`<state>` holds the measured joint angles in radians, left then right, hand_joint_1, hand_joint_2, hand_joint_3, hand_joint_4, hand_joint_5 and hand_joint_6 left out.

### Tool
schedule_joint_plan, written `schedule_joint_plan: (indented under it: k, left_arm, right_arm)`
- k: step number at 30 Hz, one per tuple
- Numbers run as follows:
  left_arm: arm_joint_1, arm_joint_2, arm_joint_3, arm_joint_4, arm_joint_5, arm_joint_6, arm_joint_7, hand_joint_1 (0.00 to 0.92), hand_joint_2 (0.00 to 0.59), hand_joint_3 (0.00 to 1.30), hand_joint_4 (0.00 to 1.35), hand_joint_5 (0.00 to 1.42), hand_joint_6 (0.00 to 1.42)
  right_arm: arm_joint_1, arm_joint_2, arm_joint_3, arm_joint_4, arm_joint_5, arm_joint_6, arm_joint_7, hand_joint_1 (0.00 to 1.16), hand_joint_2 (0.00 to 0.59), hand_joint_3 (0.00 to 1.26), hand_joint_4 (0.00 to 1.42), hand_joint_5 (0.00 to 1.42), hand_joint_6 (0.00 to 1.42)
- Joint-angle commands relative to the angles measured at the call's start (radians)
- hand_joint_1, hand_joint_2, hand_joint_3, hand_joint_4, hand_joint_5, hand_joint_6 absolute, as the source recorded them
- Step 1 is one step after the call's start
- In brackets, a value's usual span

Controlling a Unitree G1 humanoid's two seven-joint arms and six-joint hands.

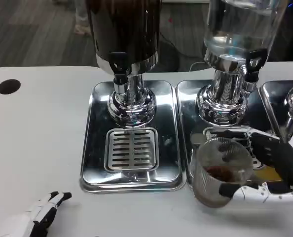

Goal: Grasp the cup under the faucet to collect the drink, then remove the cup.

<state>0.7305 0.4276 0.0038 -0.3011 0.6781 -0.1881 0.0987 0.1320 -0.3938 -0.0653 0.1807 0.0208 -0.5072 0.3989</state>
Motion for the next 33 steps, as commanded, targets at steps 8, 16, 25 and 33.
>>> schedule_joint_plan:
  k: [8, 16, 25, 33]
  left_arm:
    - [-0.004, 0.004, -0.042, 0.018, -0.004, 0.012, -0.047, 0.0, 0.048, 0.15, 0.07, 0.09, 0.36]
    - [-0.01, 0.004, -0.046, 0.024, -0.01, 0.016, -0.05, 0.0, 0.051, 0.15, 0.07, 0.09, 0.36]
    - [0.004, 0.004, -0.044, 0.011, -0.011, 0.022, -0.051, 0.0, 0.051, 0.15, 0.07, 0.09, 0.36]
    - [0.016, 0.005, -0.048, -0.015, -0.001, 0.035, -0.055, 0.0, 0.051, 0.15, 0.07, 0.09, 0.36]
  right_arm:
    - [0.053, -0.011, -0.036, 0.023, 0.043, -0.119, 0.021, 0.78, 0.123, 0.43, 0.47, 0.48, 0.38]
    - [0.071, -0.01, -0.052, 0.097, 0.039, -0.206, 0.025, 0.78, 0.123, 0.43, 0.48, 0.48, 0.38]
    - [0.07, -0.011, -0.061, 0.226, 0.047, -0.315, 0.025, 0.79, 0.125, 0.44, 0.48, 0.49, 0.38]
    - [0.053, -0.009, -0.073, 0.364, 0.029, -0.447, 0.003, 0.8, 0.119, 0.44, 0.48, 0.49, 0.39]
